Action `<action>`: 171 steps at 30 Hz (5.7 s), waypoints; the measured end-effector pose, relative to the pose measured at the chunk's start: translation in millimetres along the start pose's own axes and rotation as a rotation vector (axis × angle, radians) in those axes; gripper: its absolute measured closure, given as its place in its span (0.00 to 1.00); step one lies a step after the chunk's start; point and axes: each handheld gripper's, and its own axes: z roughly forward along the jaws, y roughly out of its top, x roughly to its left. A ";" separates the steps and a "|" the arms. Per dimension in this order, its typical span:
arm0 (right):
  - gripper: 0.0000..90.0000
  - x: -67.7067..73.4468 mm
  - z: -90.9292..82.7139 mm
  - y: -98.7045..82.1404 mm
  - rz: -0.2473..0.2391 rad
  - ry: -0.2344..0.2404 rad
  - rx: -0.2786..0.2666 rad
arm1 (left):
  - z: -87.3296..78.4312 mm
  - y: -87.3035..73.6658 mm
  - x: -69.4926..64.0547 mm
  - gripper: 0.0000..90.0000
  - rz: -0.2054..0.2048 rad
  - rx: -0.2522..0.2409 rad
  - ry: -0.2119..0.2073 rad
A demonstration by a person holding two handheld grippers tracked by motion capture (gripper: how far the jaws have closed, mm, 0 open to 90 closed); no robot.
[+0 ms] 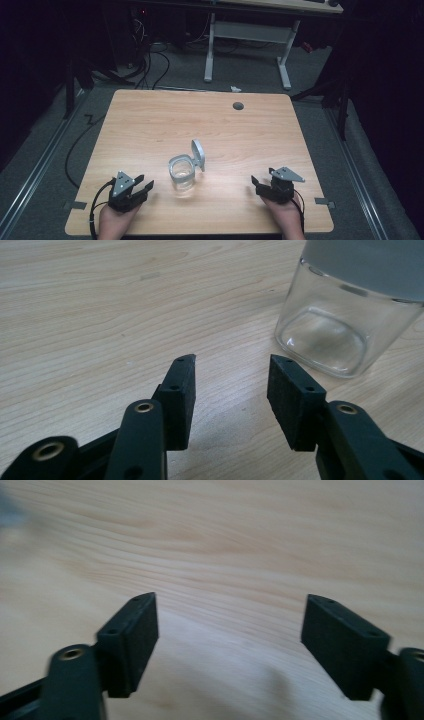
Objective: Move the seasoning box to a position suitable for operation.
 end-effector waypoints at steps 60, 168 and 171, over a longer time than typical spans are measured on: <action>0.58 0.6 -8.5 -8.6 0.035 0.020 -0.015 | 21.9 -34.5 -71.7 1.00 0.058 0.115 -0.218; 0.55 8.3 -8.2 -7.8 -0.009 -0.035 -0.038 | 45.5 -32.1 -73.9 0.99 0.052 0.063 -0.168; 0.60 10.7 -8.8 -7.2 -0.018 -0.022 -0.048 | 35.6 -38.7 -74.9 0.97 0.044 0.087 -0.178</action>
